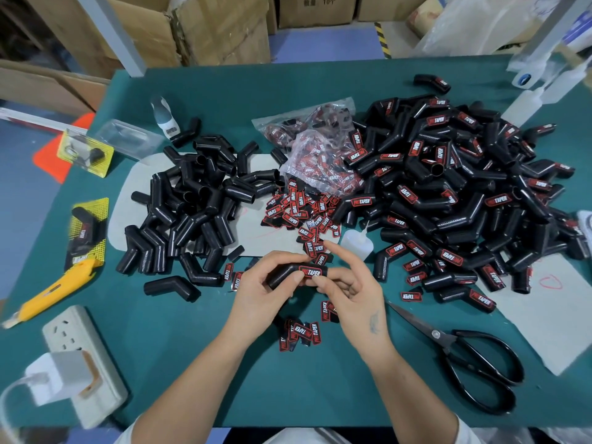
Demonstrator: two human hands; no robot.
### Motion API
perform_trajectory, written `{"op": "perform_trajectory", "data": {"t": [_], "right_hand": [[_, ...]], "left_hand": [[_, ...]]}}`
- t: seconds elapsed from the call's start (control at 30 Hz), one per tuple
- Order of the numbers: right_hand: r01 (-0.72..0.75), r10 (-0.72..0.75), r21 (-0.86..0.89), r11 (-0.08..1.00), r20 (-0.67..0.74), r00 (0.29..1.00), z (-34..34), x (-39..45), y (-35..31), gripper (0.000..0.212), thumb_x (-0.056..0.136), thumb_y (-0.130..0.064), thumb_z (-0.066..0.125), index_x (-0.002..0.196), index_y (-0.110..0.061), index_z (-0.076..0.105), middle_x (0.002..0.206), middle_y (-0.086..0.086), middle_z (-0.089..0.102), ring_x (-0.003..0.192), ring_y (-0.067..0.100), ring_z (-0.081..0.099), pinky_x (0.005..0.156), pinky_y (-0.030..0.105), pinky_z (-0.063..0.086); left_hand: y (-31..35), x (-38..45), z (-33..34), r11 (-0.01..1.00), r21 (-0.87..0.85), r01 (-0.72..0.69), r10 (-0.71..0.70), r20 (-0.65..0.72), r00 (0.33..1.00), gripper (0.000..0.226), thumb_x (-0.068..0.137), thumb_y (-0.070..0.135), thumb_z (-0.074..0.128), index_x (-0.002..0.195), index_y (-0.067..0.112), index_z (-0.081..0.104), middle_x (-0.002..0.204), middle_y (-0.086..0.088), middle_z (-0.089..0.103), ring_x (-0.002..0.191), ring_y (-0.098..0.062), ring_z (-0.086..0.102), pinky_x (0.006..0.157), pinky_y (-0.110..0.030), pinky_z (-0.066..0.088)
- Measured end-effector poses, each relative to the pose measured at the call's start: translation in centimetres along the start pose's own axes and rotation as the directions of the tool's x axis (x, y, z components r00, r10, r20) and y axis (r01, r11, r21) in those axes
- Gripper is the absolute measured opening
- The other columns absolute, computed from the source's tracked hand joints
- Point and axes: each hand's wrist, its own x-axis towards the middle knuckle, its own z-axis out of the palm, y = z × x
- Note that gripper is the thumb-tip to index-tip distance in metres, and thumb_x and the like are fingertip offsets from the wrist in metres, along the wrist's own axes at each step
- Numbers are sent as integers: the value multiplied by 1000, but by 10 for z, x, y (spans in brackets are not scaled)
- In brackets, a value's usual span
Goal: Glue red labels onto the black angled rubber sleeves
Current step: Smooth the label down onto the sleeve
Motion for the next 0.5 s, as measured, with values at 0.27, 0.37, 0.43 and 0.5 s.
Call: {"op": "perform_trajectory", "data": {"t": [0.27, 0.37, 0.43, 0.5], "right_hand": [[-55, 51, 131, 990, 34, 998, -2, 1, -10, 39, 102, -21, 69, 136, -38, 64, 99, 10, 81, 102, 26, 78, 82, 26, 59], [-69, 66, 153, 986, 26, 998, -3, 2, -11, 38, 101, -25, 69, 137, -39, 64, 99, 11, 81, 101, 28, 78, 78, 26, 59], [-79, 77, 166, 983, 22, 997, -2, 2, -11, 39, 101, -26, 70, 137, -40, 64, 98, 11, 81, 100, 29, 78, 77, 26, 59], [-82, 78, 172, 982, 26, 997, -1, 2, -11, 41, 99, -28, 72, 137, -39, 64, 98, 11, 81, 100, 28, 78, 77, 27, 59]], "left_hand": [[4, 0, -1, 1000, -1, -16, 16, 33, 999, 29, 103, 16, 57, 128, 19, 73, 118, -5, 72, 75, -10, 60, 70, -23, 51], [4, -1, 1, 1000, 9, -20, 20, 29, 999, 30, 100, 5, 55, 126, 13, 66, 119, -4, 69, 80, -10, 61, 73, -25, 52], [3, -2, 3, 1000, 16, -9, 9, 10, 1000, 27, 96, 5, 58, 121, 16, 62, 120, -1, 69, 90, -12, 64, 81, -25, 52], [1, -2, 4, 999, 34, -26, 26, -3, 1000, 23, 95, 12, 63, 117, 18, 62, 116, 2, 70, 102, -14, 66, 90, -25, 52]]}}
